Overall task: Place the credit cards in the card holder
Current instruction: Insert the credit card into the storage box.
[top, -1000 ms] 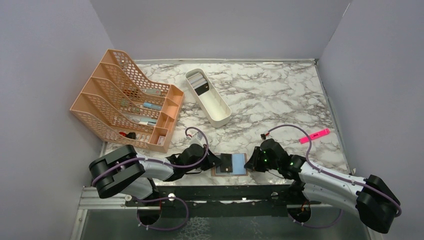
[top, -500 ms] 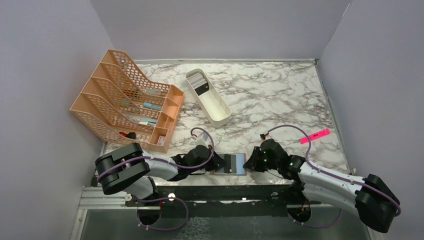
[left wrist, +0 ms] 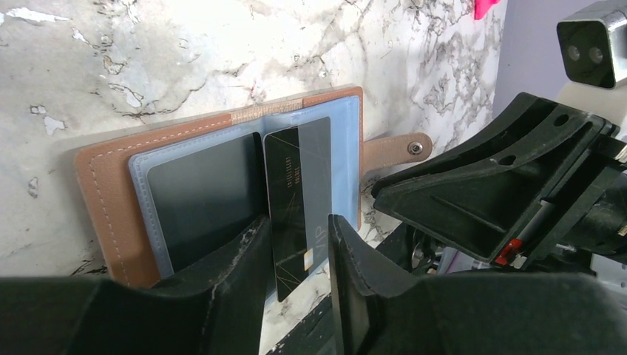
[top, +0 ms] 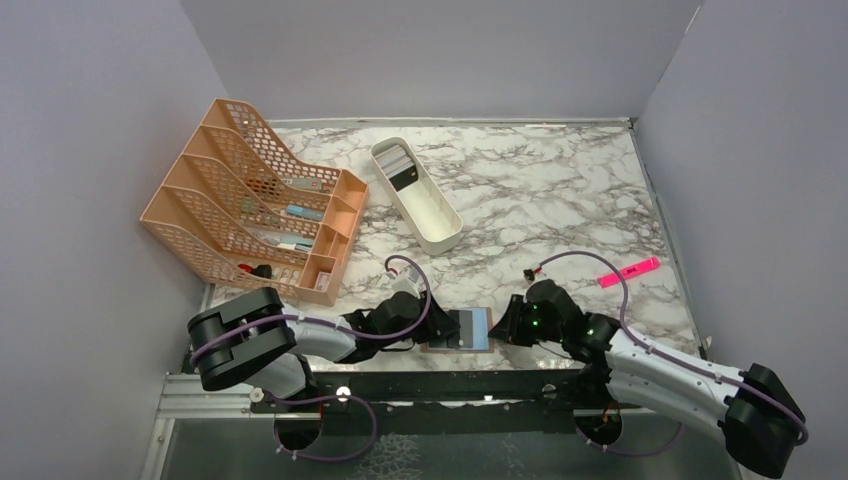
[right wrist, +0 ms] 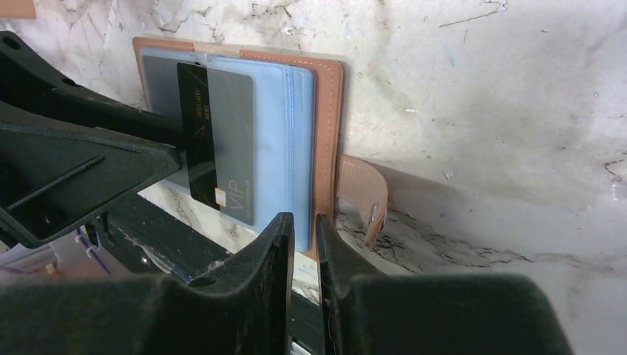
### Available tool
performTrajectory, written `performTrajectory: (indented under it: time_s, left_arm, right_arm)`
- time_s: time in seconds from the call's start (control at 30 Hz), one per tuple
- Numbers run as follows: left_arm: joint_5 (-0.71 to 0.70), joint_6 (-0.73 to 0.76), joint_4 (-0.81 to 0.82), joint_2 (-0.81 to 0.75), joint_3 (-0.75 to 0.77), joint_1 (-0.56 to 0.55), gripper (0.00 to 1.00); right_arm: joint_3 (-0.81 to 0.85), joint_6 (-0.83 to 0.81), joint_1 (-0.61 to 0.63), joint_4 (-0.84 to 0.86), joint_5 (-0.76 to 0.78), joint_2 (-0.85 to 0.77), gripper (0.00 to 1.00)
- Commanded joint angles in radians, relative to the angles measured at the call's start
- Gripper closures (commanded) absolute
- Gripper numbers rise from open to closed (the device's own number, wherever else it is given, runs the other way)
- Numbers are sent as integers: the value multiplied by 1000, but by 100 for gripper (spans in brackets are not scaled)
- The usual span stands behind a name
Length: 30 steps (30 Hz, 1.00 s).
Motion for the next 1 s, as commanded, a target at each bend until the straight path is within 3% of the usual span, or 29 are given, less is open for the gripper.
performTrajectory:
  time_s: [0.0, 0.2, 0.57, 0.97]
  left_arm:
    - [-31, 15, -10, -20, 7, -10, 61]
    - [-39, 28, -34, -19, 20, -14, 59]
    - [-54, 44, -91, -23, 44, -23, 55]
    - [-48, 60, -96, 47, 107, -56, 55]
  right_arm:
    - [20, -5, 8, -33, -31, -36, 77]
    - [1, 7, 8, 57, -71, -49, 77]
    - [-23, 18, 8, 176, -89, 76, 77]
    - [-72, 33, 8, 206, -80, 109, 78]
